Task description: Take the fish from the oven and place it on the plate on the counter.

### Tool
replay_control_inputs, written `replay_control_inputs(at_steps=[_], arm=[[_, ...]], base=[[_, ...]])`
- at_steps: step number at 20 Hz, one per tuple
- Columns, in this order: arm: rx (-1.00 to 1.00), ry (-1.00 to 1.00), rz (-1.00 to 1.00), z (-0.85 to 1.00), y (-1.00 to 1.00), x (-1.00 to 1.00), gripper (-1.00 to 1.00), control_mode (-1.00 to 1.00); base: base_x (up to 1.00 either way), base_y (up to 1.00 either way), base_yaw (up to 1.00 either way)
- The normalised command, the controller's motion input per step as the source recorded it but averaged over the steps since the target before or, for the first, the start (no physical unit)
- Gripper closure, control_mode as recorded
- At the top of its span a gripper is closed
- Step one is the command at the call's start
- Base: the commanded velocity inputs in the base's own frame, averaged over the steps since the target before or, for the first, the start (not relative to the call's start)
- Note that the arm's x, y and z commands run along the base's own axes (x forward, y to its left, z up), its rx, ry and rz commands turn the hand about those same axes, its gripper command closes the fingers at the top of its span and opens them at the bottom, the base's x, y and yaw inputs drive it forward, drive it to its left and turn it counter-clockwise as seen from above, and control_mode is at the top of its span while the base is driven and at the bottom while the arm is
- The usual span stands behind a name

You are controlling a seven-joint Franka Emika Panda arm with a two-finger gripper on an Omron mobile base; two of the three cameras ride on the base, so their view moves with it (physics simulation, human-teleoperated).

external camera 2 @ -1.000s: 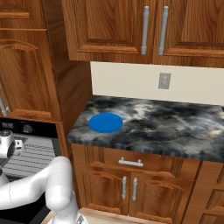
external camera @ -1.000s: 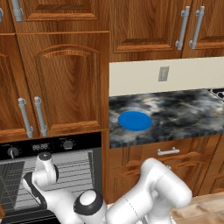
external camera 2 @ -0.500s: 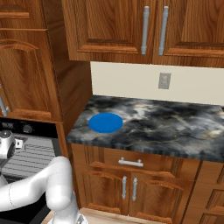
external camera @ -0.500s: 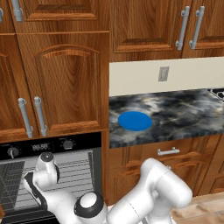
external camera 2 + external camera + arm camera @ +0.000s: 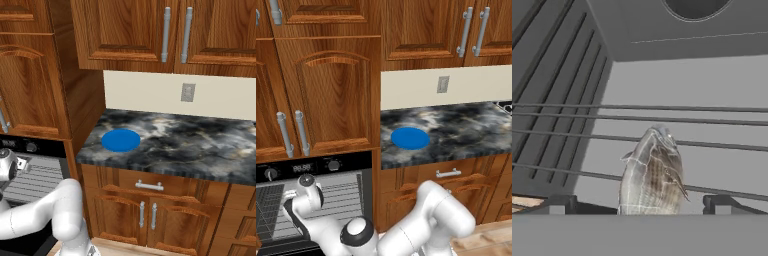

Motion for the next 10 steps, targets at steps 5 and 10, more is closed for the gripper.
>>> replay_control_inputs(at_steps=[5,10], arm=[[0.0,0.0,-0.25,-0.12,0.0,0.12,-1.0,-1.0],[0.0,0.0,-0.2,-0.44,0.0,0.0,-1.0,-1.0]], base=[[0.0,0.0,0.0],[0.0,0.0,0.0]])
